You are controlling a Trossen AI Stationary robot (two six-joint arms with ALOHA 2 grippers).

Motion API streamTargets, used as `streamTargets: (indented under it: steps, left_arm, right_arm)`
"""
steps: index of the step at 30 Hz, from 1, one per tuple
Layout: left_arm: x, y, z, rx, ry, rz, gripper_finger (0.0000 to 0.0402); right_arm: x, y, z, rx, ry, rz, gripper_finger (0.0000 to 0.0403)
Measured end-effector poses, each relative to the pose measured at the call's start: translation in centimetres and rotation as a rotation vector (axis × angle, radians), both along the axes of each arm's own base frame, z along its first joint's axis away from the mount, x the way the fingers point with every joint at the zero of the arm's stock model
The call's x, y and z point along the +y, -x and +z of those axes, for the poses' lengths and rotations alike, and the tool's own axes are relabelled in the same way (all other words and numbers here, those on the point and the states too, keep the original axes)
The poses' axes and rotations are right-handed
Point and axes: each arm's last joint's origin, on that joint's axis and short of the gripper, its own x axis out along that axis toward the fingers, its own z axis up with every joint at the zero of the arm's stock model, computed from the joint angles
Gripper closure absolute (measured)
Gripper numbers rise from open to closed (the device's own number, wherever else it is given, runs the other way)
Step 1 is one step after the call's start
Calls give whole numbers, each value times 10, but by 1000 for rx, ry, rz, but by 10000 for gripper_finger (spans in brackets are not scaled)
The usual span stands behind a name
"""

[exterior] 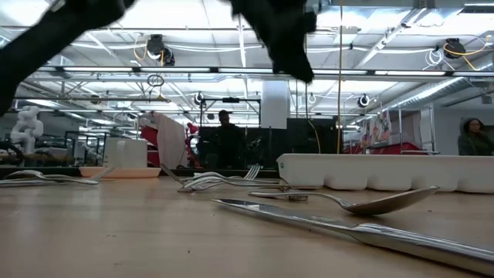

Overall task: Sort silverware
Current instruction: Put the silver spoon into the white silverware tray

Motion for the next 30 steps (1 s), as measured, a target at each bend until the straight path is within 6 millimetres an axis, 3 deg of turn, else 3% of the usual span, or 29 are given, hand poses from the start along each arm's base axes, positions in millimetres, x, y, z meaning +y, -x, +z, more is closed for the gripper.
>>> streamTargets:
  steps: [5, 10, 13, 16, 19, 22, 26, 30]
  left_arm:
    - [-81, 44, 43, 155, -151, -44, 281]
    - [-145, 89, 57, 305, -113, -47, 281]
    - [-167, 116, 61, 334, -71, 125, 281]
    - [-186, 148, 63, 309, -43, 427, 281]
    - [-206, 182, 59, 270, 36, 772, 281]
    - [-235, 211, 52, 214, 171, 994, 282]
    - [-277, 242, 33, 235, 279, 1153, 282]
    - [-311, 271, 4, 366, 287, 1254, 282]
  right_arm:
    - [0, 2, -4, 44, -40, 2, 211]
    - [5, 0, -8, 75, -22, 37, 211]
    - [10, -1, -11, 93, 0, 59, 211]
    - [13, -2, -16, 123, 18, 68, 211]
    - [17, -5, -22, 161, 28, 63, 211]
    - [20, -10, -28, 195, 36, 53, 211]
    - [25, -18, -36, 223, 55, 50, 211]
    - [29, -26, -42, 240, 65, 47, 211]
